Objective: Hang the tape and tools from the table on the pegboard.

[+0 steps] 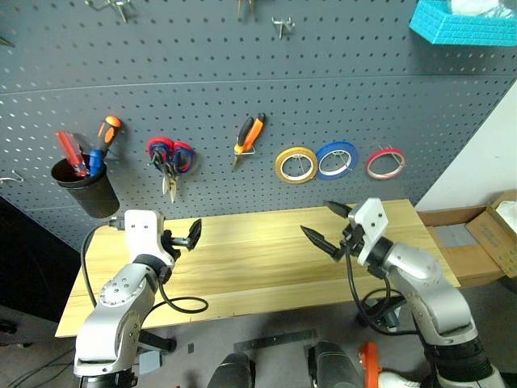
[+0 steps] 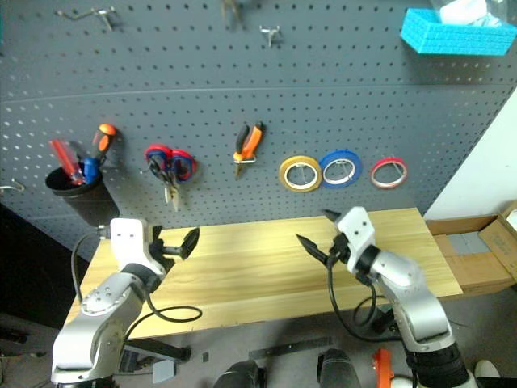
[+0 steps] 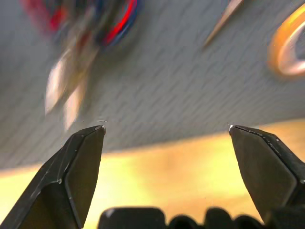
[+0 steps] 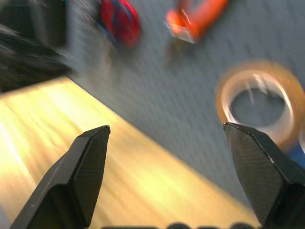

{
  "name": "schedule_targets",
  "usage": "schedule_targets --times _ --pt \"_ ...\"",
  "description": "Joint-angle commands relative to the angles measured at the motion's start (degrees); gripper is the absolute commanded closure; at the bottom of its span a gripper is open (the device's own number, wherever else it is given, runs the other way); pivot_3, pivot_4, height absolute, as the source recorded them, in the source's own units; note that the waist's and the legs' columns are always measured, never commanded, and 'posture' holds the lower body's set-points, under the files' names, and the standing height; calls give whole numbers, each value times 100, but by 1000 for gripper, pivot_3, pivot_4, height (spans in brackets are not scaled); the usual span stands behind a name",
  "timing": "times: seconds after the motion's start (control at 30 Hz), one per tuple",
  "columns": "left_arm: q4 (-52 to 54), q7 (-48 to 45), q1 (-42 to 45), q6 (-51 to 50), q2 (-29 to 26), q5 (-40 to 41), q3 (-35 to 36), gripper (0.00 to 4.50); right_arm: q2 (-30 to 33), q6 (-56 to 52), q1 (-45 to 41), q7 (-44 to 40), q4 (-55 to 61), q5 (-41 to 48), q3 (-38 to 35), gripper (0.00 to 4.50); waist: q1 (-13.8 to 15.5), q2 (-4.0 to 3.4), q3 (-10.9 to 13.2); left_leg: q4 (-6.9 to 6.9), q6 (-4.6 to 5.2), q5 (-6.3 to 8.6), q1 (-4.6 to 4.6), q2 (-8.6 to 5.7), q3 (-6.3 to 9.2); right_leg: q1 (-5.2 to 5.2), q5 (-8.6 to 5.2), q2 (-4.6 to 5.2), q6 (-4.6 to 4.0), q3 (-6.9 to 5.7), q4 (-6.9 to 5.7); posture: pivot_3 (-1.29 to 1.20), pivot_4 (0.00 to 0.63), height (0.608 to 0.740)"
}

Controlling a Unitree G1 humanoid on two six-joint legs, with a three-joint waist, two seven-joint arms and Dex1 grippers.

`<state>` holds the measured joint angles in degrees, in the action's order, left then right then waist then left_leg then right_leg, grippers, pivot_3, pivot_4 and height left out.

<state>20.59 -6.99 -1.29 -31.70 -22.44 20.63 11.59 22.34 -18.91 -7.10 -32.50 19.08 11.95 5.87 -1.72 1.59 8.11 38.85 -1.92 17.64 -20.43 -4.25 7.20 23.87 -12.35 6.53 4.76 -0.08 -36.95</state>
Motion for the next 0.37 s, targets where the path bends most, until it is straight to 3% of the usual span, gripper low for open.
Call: schedule_targets --times 0.03,0.1,0.37 --pt "-730 169 -102 659 -117 -839 -154 34 -240 1007 185 512 -717 -345 -312 582 3 -16 -21 -4 1 1 37 4 -6 -36 -2 -6 2 1 8 -38 63 740" --pt "-1143 130 -166 916 -95 -1058 -204 34 -319 1474 268 712 -1205 -497 -426 582 2 -35 -77 -9 3 3 83 12 -19 -79 -20 -12 25 8 8 -37 52 740" --pt "-1911 198 -161 1857 266 -1356 -85 34 -305 2356 246 900 -2594 -654 -729 582 7 -35 -186 -8 2 3 117 44 -77 -79 1 -42 2 69 -2 -19 37 740"
